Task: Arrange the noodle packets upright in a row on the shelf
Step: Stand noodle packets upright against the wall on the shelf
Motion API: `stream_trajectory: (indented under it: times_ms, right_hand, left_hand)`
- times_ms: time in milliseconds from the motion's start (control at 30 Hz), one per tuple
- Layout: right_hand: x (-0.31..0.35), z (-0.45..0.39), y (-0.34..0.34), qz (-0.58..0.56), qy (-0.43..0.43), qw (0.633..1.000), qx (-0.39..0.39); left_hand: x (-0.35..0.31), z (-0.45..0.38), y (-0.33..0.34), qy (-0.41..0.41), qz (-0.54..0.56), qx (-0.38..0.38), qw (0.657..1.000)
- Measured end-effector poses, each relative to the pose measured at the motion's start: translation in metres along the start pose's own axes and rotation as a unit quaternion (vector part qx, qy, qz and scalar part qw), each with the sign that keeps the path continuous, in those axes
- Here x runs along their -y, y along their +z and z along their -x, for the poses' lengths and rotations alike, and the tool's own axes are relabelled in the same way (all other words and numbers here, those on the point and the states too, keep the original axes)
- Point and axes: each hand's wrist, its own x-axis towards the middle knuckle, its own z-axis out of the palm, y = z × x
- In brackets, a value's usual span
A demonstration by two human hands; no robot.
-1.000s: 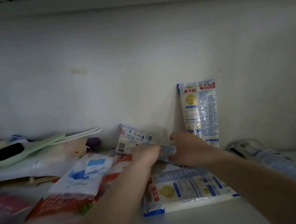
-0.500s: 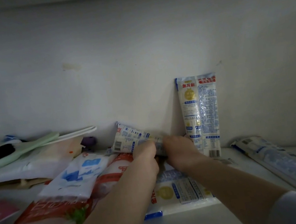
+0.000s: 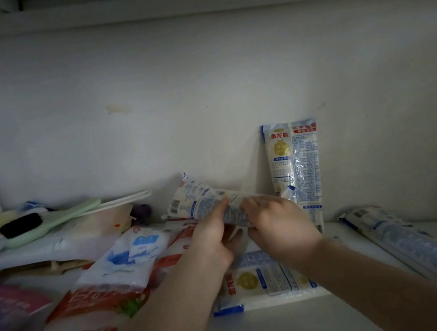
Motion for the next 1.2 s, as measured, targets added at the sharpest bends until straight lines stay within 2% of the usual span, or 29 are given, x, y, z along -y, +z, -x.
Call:
stream_trajectory:
  times_ms: [133, 300, 400, 500, 567, 633, 767, 867, 1000, 1200]
  right_hand:
    - [0.007, 0.017, -0.013, -0.028, 0.026, 0.998, -0.039]
    - [0.017, 0.032, -0.033, -0.081, 0.073, 0.992, -0.06]
    - [0.024, 0.038, -0.05, -0.122, 0.09, 0.988, -0.039]
    - [0.028, 0.044, -0.067, -0.206, 0.142, 0.968, 0.032]
    - [0.027, 0.047, -0.072, -0.275, 0.191, 0.94, 0.066]
    - [0.024, 0.047, -0.075, -0.387, 0.237, 0.885, 0.103]
    - [0.013, 0.05, -0.072, -0.532, 0.224, 0.791, 0.202]
    - [0.011, 0.051, -0.061, -0.607, 0.228, 0.735, 0.202]
    - [0.003, 0.041, -0.037, -0.644, 0.243, 0.706, 0.164]
    - [-0.022, 0.003, -0.012, -0.64, 0.257, 0.707, 0.157]
  left_hand:
    - [0.003, 0.014, 0.003, 0.034, 0.044, 0.046, 0.997]
    - [0.002, 0.039, -0.005, 0.093, 0.008, 0.077, 0.993]
    - [-0.002, 0.059, -0.013, 0.133, -0.049, 0.095, 0.985]
    - [-0.006, 0.077, -0.021, 0.17, -0.13, 0.122, 0.969]
    - [-0.011, 0.087, -0.025, 0.183, -0.169, 0.148, 0.957]
    - [-0.017, 0.094, -0.027, 0.191, -0.208, 0.167, 0.945]
    - [-0.027, 0.1, -0.023, 0.221, -0.29, 0.177, 0.914]
    - [-0.033, 0.097, -0.016, 0.238, -0.352, 0.189, 0.885]
    - [-0.04, 0.079, -0.007, 0.225, -0.394, 0.185, 0.872]
    - [-0.052, 0.027, 0.005, 0.191, -0.354, 0.163, 0.901]
